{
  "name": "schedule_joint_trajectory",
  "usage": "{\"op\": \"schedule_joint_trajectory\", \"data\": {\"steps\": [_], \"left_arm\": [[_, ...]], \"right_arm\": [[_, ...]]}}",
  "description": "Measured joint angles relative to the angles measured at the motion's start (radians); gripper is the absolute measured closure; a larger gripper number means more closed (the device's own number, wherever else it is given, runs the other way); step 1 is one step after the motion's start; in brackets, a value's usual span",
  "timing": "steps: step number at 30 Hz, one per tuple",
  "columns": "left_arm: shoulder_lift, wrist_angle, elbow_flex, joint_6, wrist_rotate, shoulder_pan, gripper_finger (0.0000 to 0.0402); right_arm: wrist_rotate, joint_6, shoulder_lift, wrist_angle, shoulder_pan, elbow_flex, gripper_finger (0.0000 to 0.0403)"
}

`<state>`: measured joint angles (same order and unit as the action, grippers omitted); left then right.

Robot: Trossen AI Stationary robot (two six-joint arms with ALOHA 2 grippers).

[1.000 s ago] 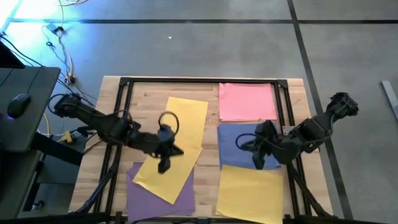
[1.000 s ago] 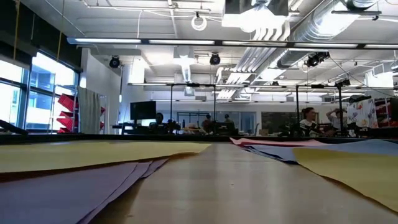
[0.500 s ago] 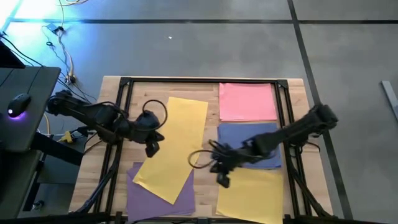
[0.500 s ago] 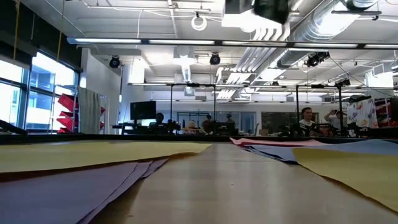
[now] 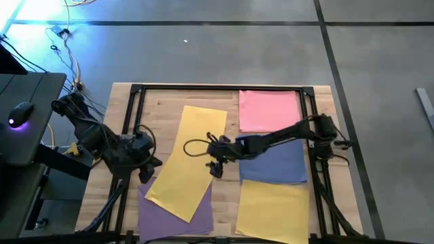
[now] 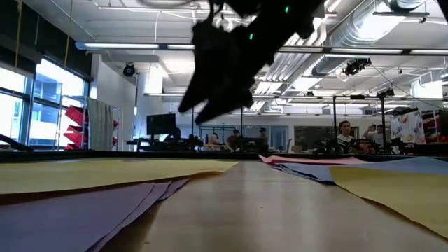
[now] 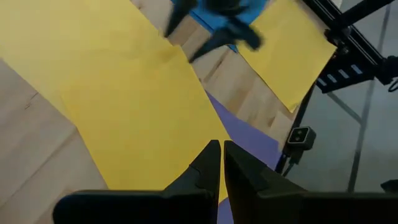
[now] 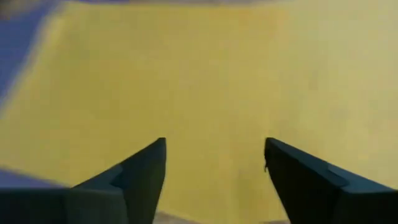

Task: Organize paper
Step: Stack the yellow paper on the bottom right of the table

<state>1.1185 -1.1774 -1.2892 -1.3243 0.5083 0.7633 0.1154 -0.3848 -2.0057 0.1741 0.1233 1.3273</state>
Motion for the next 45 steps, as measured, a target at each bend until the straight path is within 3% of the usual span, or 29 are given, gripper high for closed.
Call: {"op": "schedule_joint_trajectory", "data": {"steps": [7,12,15,21,27,34,37,39,45], "left_arm": [[0.035,-0.090,0.000,-0.106,0.032,0.046,0.0402],[0.040,-0.095,0.000,-0.140,0.021,0.061,0.0402],[0.040,-0.106,0.000,-0.161,0.019,0.066,0.0402],[0.039,-0.109,0.000,-0.167,0.026,0.066,0.0402],[0.026,-0.110,-0.001,-0.167,0.065,0.066,0.0402],[0.006,-0.127,-0.002,-0.166,0.159,0.066,0.0402],[0.006,-0.143,-0.002,-0.166,0.189,0.066,0.0402],[0.006,-0.144,-0.002,-0.159,0.206,0.066,0.0402],[0.006,-0.144,-0.002,-0.101,0.296,0.066,0.0402]], "right_arm": [[0.004,0.207,-0.117,-0.143,0.019,0.000,0.0151],[-0.012,0.179,-0.202,-0.196,0.021,0.006,0.0180],[0.032,0.140,-0.222,-0.189,0.026,0.007,0.0233],[0.087,0.117,-0.204,-0.155,0.054,0.004,0.0386],[0.127,-0.002,-0.118,-0.067,0.086,-0.005,0.0401],[0.248,-0.208,0.057,-0.041,0.133,-0.001,0.0403],[0.276,-0.350,0.135,0.050,0.170,-0.002,0.0403],[0.299,-0.527,0.200,0.161,0.207,0.000,0.0403],[0.330,-1.352,0.331,0.609,0.401,0.000,0.0403]]}}
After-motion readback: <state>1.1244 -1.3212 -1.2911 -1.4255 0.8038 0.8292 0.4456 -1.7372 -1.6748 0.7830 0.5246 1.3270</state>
